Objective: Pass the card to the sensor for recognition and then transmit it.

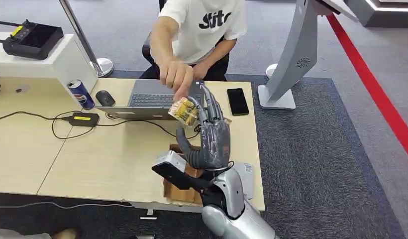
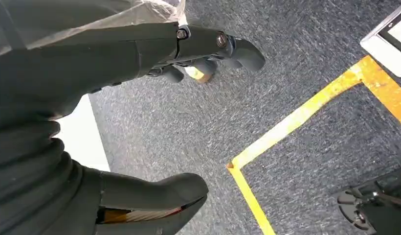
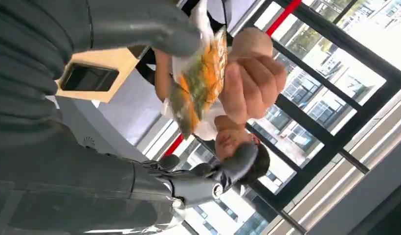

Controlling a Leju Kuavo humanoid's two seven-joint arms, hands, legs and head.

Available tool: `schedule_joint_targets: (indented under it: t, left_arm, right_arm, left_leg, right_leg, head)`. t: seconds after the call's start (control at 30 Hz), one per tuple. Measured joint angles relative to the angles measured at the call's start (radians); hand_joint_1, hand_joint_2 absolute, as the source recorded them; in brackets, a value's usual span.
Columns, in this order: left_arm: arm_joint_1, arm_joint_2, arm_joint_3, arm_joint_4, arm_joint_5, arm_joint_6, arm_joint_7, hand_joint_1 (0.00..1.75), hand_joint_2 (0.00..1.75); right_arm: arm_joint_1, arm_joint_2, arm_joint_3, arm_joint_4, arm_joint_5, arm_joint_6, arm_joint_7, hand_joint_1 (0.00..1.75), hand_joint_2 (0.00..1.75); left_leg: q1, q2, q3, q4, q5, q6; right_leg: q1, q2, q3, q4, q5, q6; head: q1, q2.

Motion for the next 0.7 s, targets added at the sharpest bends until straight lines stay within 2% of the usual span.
schedule_joint_targets:
  t: [0.3,0.7]
  left_arm:
    - [0.0,0.0,0.0,0.0,-0.001,0.0,0.0,0.0,1.75]
    - [0.002,0.0,0.0,0.0,0.005,0.0,0.0,0.0,1.75]
  right_arm:
    - [0.001,-0.007,0.001,-0.003,-0.001,0.006,0.011,0.0,1.75]
    - [0.024,-0.033,0.001,-0.045,0.003,0.071,0.042,0.0,1.75]
  left_leg:
    - [0.0,0.0,0.0,0.0,0.0,0.0]
    - [0.0,0.0,0.0,0.0,0.0,0.0]
  right_leg:
    - [0.0,0.0,0.0,0.0,0.0,0.0]
    - [0.0,0.0,0.0,0.0,0.0,0.0]
  head:
    - [0.0,0.0]
    - [0.0,0.0]
